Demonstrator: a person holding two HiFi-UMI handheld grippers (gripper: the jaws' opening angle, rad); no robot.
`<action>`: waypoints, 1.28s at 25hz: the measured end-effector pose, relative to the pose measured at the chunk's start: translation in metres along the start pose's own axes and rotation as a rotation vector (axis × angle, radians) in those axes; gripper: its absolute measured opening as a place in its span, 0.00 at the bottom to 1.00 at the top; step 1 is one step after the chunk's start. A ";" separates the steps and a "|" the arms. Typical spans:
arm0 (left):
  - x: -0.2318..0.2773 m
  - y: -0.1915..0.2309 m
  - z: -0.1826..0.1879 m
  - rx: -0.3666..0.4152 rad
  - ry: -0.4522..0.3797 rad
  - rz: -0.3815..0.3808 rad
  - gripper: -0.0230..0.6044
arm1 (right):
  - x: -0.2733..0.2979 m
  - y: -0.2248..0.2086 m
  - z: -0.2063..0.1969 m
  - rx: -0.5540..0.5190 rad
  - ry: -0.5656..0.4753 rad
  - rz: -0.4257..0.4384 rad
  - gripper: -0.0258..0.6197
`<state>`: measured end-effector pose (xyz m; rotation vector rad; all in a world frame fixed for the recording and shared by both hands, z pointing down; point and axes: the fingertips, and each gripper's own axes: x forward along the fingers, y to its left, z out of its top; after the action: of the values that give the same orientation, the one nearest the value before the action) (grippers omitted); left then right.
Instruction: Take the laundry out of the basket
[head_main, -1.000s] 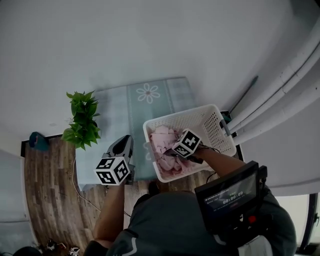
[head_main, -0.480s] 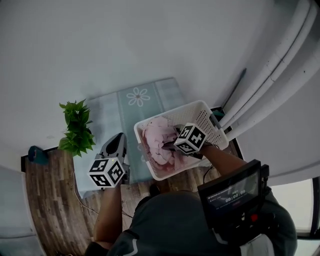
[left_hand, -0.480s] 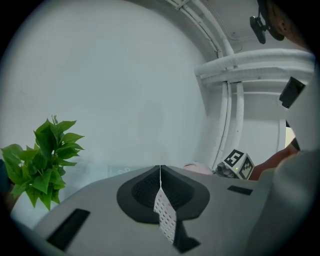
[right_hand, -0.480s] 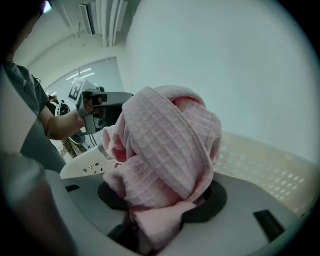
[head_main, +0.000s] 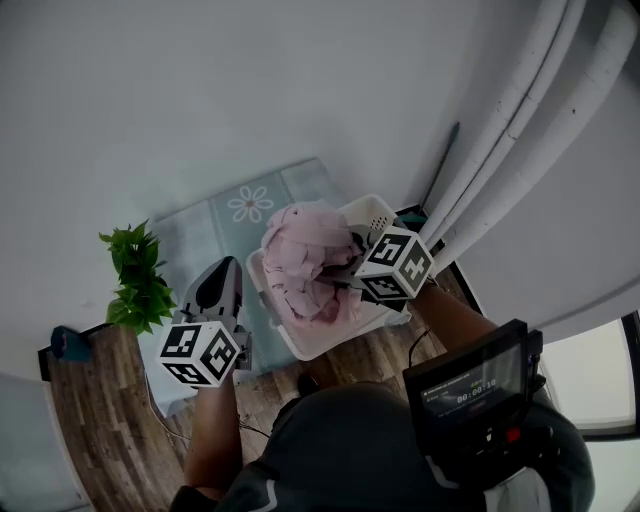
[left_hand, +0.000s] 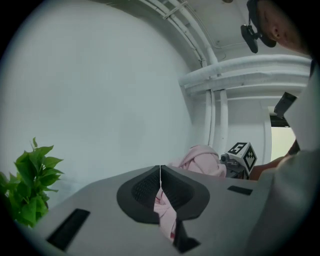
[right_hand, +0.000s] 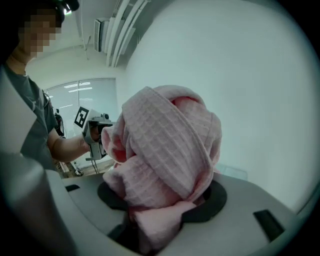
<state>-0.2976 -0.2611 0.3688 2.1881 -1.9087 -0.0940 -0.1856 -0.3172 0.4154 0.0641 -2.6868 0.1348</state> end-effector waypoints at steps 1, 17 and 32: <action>0.001 -0.005 0.006 0.012 -0.010 -0.015 0.06 | -0.008 -0.001 0.008 0.006 -0.023 -0.018 0.45; -0.001 -0.039 0.033 0.016 -0.057 -0.150 0.05 | -0.106 0.010 0.074 0.073 -0.266 -0.251 0.45; -0.104 0.052 0.008 -0.086 -0.120 0.103 0.05 | 0.000 0.071 0.121 0.002 -0.222 -0.081 0.45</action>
<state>-0.3649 -0.1665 0.3610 2.0676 -2.0368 -0.2898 -0.2422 -0.2597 0.3011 0.1988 -2.9003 0.1108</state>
